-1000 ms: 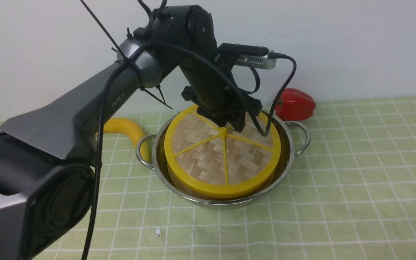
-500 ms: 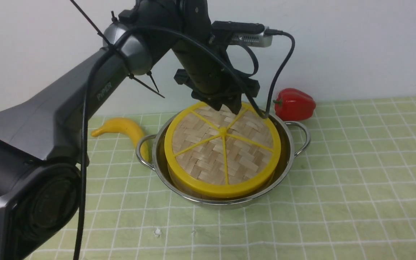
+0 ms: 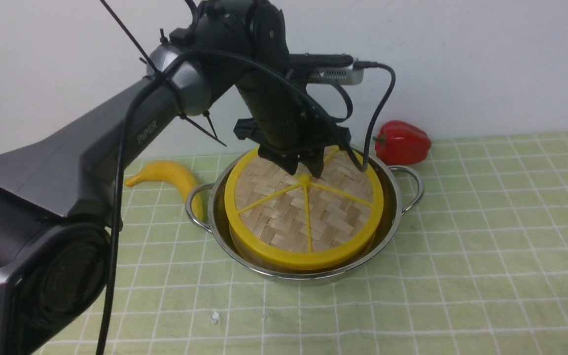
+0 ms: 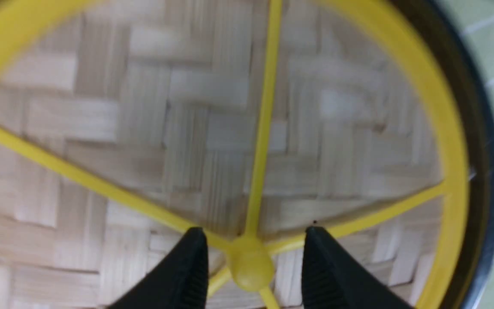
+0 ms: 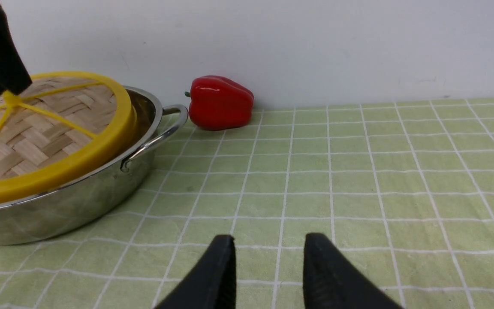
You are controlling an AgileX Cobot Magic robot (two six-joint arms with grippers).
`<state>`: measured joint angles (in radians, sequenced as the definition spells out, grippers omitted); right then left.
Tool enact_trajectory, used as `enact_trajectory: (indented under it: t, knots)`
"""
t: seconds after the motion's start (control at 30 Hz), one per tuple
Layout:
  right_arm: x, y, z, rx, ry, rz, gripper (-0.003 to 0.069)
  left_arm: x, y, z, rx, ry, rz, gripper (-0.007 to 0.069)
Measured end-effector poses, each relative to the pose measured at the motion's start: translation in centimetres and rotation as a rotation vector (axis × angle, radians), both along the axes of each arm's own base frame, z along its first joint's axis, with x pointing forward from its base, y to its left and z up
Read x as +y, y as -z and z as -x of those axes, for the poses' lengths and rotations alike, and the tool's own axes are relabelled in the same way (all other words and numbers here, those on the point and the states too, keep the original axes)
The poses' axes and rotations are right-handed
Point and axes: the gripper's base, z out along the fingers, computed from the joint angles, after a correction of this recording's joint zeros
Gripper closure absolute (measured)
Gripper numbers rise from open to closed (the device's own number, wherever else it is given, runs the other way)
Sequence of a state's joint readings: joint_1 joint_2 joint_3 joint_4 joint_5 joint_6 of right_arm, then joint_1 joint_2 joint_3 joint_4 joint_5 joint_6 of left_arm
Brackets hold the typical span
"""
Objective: Place the steamer in the pot on the green tablecloth, and put the lid on the steamer.
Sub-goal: 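Place the yellow bamboo steamer lid onto the steamer in the pot with the left gripper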
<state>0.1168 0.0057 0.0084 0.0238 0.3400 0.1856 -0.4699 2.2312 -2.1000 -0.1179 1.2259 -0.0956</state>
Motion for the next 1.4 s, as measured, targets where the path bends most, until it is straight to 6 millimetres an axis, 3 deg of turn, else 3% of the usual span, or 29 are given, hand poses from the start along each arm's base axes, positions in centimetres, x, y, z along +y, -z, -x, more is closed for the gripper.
enact_trajectory:
  t: [0.57, 1.4]
  knots:
    - [0.00, 0.00, 0.00, 0.000, 0.000, 0.000, 0.0417, 0.10, 0.28, 0.06, 0.003, 0.002, -0.017, 0.0499]
    - [0.00, 0.00, 0.00, 0.000, 0.000, 0.000, 0.0417, 0.28, -0.30, 0.15, -0.024, 0.042, -0.033, 0.0501]
